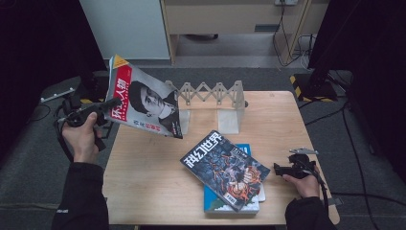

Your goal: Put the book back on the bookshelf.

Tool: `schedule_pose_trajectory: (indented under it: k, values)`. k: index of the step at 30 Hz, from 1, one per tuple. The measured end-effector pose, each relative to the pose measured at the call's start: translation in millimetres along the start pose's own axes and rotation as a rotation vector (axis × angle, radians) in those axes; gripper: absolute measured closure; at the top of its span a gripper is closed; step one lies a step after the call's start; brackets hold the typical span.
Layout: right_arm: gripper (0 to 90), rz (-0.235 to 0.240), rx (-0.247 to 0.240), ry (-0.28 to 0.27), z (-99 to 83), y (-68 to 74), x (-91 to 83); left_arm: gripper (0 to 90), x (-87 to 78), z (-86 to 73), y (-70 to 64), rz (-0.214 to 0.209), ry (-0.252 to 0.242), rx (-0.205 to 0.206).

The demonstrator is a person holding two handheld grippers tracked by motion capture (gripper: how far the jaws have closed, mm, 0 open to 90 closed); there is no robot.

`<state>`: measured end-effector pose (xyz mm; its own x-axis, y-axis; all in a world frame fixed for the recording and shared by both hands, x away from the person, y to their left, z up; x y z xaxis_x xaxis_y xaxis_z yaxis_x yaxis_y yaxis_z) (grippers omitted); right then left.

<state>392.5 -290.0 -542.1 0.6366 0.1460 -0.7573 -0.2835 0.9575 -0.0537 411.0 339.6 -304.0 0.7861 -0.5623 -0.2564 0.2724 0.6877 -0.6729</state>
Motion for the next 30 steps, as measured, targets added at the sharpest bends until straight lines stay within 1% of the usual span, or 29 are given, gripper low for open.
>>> schedule_pose_trajectory:
  k: [3, 6, 9, 10, 14, 16, 17, 26, 30]
  values:
    - [0.5, 0.001, -0.001, -0.001, 0.0, 0.0, 0.1, 85.1, 6.3, 5.1, -5.3, 0.026, 0.015, 0.03]
    - [0.5, -0.001, -0.002, -0.008, -0.7, 0.0, 0.1, 85.3, 11.9, 8.1, -10.7, 0.042, 0.02, 0.047]
    - [0.5, -0.001, -0.006, -0.014, -1.0, -0.2, 0.3, 85.3, 17.9, 10.5, -16.6, 0.067, 0.031, 0.07]
    - [0.5, -0.001, -0.004, -0.013, -1.0, -0.1, 0.2, 85.4, 20.1, 11.2, -19.1, 0.083, 0.037, 0.088]
    - [0.5, -0.001, -0.004, -0.013, -1.0, -0.1, 0.2, 85.4, 27.6, 11.7, -26.6, 0.12, 0.053, 0.131]
    - [0.5, -0.001, -0.002, -0.015, -1.0, 0.1, 0.3, 85.4, 29.2, 11.5, -27.7, 0.123, 0.054, 0.135]
    - [0.5, -0.001, -0.004, -0.016, -1.1, 0.0, 0.3, 85.5, 33.3, 11.0, -29.2, 0.133, 0.059, 0.146]
    - [0.5, -0.001, -0.004, -0.016, -1.1, 0.0, 0.4, 85.5, 47.6, 6.1, -32.7, 0.186, 0.083, 0.171]
    - [0.5, -0.001, -0.005, -0.017, -1.0, 0.0, 0.4, 85.6, 53.9, 3.6, -38.8, 0.232, 0.102, 0.215]
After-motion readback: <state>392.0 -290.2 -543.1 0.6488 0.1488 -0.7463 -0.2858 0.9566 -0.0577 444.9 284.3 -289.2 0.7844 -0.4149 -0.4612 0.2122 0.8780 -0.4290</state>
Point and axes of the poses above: each handheld gripper's, and its own axes: x roughly forward along the jaws, z roughly out of its top, y roughly to its left, the point moved 1 cm from there along x, roughly forward along the jaws, and after that the axes turned 5 degrees about -x, right-handed, at the moved point
